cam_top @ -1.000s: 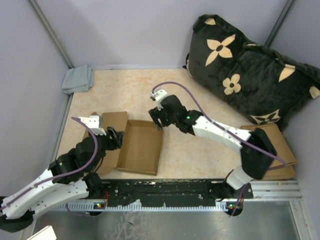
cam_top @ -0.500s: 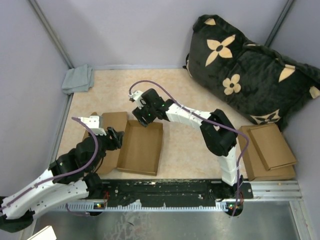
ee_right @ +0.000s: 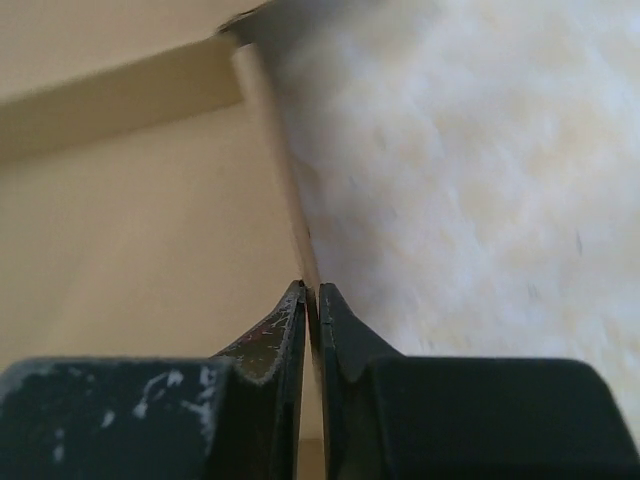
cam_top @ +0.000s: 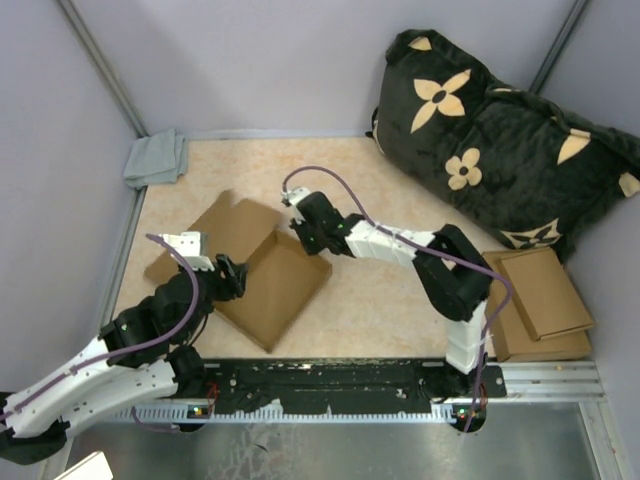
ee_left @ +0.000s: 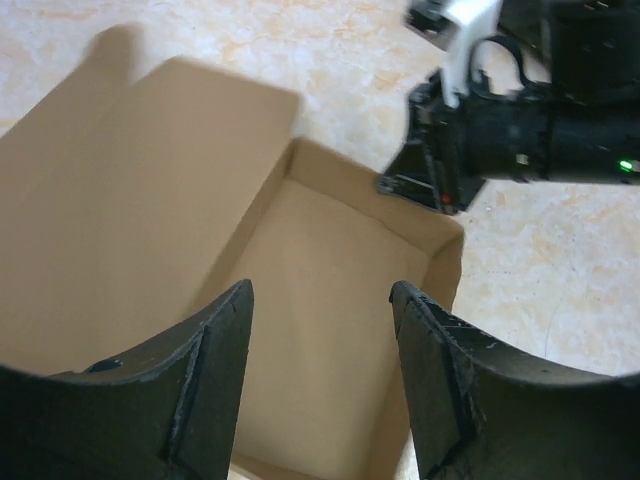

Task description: Fold the paper box

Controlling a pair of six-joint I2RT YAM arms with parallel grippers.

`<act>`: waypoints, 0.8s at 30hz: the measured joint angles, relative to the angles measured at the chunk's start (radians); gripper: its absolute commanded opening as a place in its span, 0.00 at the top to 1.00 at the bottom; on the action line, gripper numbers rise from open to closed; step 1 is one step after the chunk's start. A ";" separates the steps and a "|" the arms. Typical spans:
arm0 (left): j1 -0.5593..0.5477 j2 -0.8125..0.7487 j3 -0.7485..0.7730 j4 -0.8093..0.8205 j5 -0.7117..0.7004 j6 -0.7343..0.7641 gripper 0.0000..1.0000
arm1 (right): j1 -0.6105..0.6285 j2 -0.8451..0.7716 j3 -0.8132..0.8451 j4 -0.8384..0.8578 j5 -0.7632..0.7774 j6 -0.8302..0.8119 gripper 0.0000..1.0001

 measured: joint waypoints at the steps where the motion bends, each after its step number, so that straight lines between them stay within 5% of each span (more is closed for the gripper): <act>1: 0.000 0.001 -0.001 0.001 0.000 0.000 0.35 | -0.002 -0.034 -0.047 0.009 0.022 0.026 0.95; 10: 0.001 0.130 -0.049 0.102 -0.020 -0.009 0.30 | -0.020 -0.462 -0.560 0.074 0.183 0.302 0.95; 13: 0.035 0.238 -0.049 0.154 -0.027 -0.022 0.28 | -0.011 -0.599 -0.686 0.071 0.202 0.369 0.81; 15: 0.134 0.338 -0.027 0.191 0.032 -0.023 0.28 | -0.005 -0.676 -0.750 0.061 0.206 0.411 0.67; 20: 0.421 0.513 0.059 0.258 0.259 -0.024 0.26 | 0.006 -0.823 -0.877 0.039 0.200 0.511 0.58; 24: 0.491 0.565 0.109 0.272 0.375 -0.027 0.26 | 0.008 -0.901 -0.915 0.035 0.195 0.555 0.47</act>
